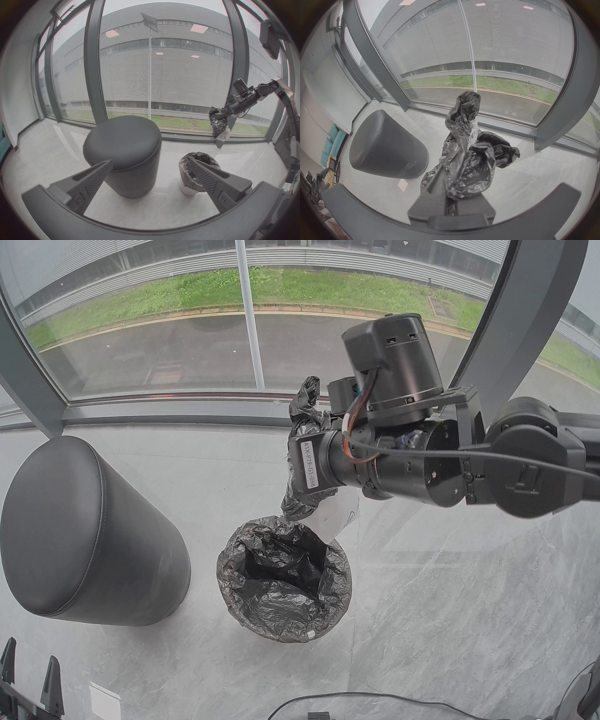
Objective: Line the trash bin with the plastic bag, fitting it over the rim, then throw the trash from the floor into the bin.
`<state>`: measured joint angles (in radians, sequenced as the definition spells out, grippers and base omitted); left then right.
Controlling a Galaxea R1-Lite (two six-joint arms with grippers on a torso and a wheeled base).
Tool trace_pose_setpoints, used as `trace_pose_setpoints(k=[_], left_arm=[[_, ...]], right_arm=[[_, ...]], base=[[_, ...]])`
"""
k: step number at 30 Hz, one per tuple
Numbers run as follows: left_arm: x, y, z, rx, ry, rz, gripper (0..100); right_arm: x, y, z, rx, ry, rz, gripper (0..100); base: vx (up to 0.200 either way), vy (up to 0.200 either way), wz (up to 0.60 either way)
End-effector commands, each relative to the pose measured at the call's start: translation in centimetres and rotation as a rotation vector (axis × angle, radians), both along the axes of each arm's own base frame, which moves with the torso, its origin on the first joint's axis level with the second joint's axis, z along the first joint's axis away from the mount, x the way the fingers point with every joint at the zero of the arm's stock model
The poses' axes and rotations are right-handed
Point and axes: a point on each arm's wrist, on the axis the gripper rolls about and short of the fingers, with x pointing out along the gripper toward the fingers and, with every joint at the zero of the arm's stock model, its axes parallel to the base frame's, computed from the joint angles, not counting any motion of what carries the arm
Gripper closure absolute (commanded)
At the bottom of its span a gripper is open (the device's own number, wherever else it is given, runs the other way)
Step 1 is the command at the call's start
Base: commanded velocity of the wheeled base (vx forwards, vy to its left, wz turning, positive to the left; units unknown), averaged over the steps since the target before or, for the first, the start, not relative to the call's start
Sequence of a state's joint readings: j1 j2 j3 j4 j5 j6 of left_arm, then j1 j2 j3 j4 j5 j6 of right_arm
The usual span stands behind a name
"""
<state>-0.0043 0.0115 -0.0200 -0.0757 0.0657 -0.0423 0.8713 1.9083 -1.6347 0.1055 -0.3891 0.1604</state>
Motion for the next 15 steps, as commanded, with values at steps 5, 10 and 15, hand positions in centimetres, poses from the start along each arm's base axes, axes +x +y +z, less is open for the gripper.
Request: trace_pose_setpoints(k=[5,10,15], left_arm=[[0.1,-0.2,-0.6,-0.046,0.011,-0.090,0],[0.1,-0.2,-0.6,-0.046,0.012,-0.108,0],[0.1,-0.2,-0.6,-0.077,0.008,-0.108,0]], right_arm=[[-1.0,1.6,-2.4,0.005,-0.002,0.048,100],[-1.5,2.5,-3.6,0.068,-0.044,0.089,100],[-2.0,3.4,-6.5,0.039,-0.018,0.117,100]], base=[[0.000,0.000,0.00],[0.000,0.000,0.00],[0.000,0.000,0.00]])
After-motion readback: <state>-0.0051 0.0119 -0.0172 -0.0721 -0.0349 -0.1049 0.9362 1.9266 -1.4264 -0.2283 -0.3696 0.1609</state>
